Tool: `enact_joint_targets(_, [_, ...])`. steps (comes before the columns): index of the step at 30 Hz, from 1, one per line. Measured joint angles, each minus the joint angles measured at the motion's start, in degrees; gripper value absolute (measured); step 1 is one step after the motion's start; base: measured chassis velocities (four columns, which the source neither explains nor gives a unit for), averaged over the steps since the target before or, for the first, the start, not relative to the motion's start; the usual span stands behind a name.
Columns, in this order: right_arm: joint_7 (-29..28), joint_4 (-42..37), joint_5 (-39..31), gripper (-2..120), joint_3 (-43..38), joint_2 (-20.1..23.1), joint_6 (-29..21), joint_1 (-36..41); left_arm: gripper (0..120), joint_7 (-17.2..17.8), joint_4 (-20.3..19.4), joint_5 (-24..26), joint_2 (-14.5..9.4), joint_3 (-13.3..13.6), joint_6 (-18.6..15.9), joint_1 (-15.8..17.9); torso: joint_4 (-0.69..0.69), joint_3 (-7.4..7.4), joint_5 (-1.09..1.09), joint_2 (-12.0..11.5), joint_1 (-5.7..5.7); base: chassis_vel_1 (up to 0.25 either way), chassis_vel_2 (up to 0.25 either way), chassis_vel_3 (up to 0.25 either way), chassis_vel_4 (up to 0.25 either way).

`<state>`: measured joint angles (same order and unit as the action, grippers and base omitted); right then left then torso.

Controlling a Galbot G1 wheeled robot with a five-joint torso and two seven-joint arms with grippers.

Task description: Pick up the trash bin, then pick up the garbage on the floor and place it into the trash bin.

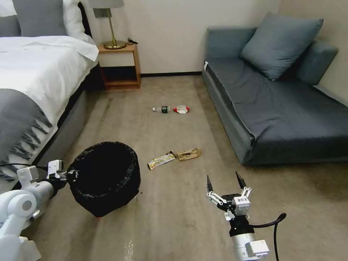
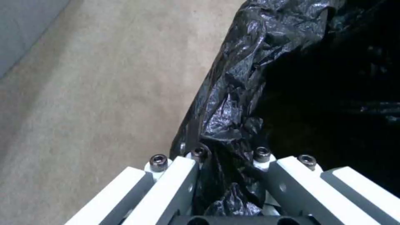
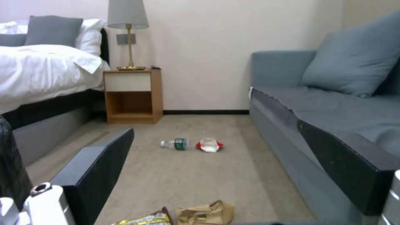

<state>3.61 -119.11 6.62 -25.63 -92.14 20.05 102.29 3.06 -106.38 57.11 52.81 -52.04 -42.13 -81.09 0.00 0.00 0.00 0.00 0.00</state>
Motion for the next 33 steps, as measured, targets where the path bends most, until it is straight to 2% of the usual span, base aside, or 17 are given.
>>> enact_joint_targets(20, [0.87, 0.09, -0.25, 100, 0.13, 0.01, -0.02, 0.31, 4, 0.13, 0.04, 0.26, -0.03, -0.69, 0.01, 0.03, 0.00, 0.00, 0.00, 0.00, 0.00, -0.070, 0.073, 0.068, -0.065])
enact_joint_targets(33, [1.01, 0.52, -0.16, 100, 0.13, 0.25, -0.76, 0.29, 4, 0.26, -0.04, 0.30, 0.18, -0.81, 0.00, 0.05, 0.00, 0.00, 0.00, 0.00, 0.00, -0.101, 0.105, 0.104, -0.109])
